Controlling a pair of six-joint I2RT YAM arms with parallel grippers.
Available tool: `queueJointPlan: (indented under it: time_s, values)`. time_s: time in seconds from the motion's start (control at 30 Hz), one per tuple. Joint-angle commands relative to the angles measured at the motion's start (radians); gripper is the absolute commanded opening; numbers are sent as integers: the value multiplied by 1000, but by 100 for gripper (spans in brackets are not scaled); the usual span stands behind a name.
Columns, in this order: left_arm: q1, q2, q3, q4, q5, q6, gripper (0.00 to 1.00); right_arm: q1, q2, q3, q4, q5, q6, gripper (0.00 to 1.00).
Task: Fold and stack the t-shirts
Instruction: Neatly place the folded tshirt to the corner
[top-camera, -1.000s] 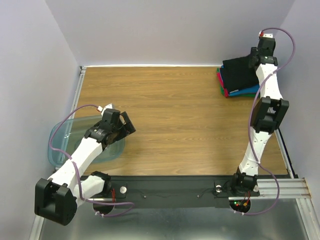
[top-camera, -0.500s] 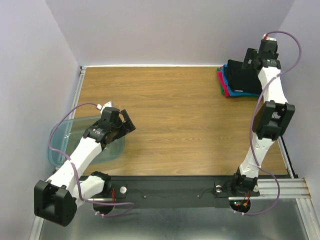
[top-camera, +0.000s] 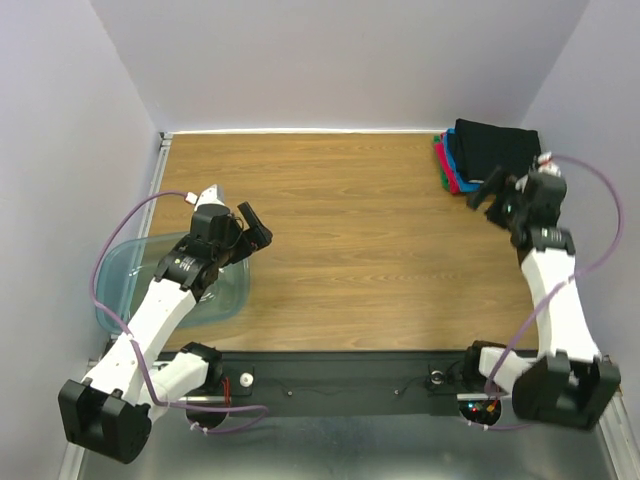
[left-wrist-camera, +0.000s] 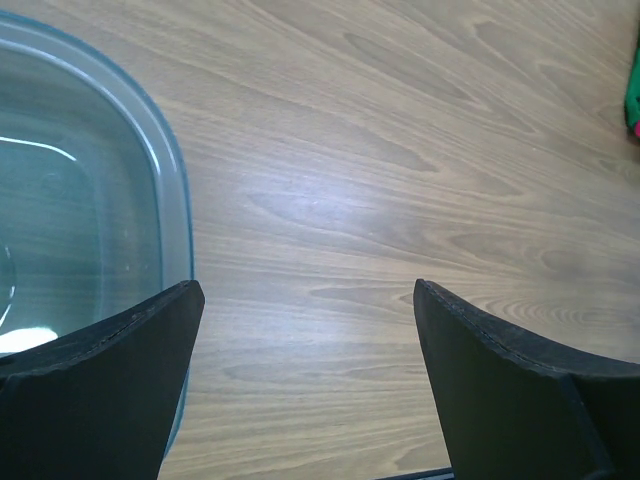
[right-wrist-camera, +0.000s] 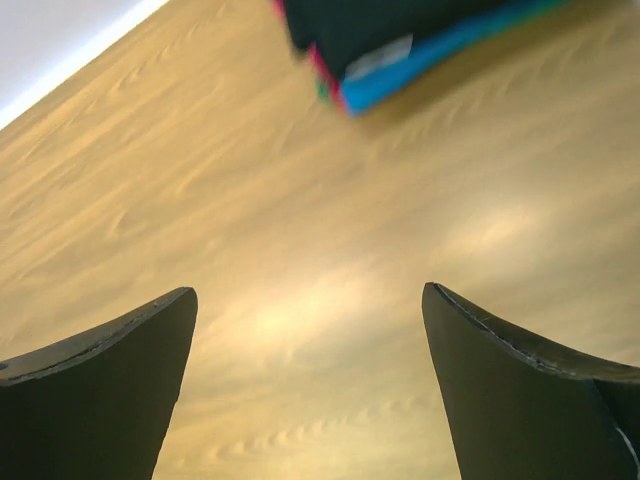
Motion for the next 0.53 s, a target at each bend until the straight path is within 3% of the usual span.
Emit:
queueJointPlan:
  time_s: [0.0,0.2,0.5]
  values:
    - [-2,-13,18,54,30,14,98,6,-256,-240,62,-150,78,100]
    - [-2,-36,-37,84,23,0,98,6,-542,-457,61,-185,72,100]
    - [-2,-81,-58,58,-24,-11,98,6,-611,-523,61,-60,110,100]
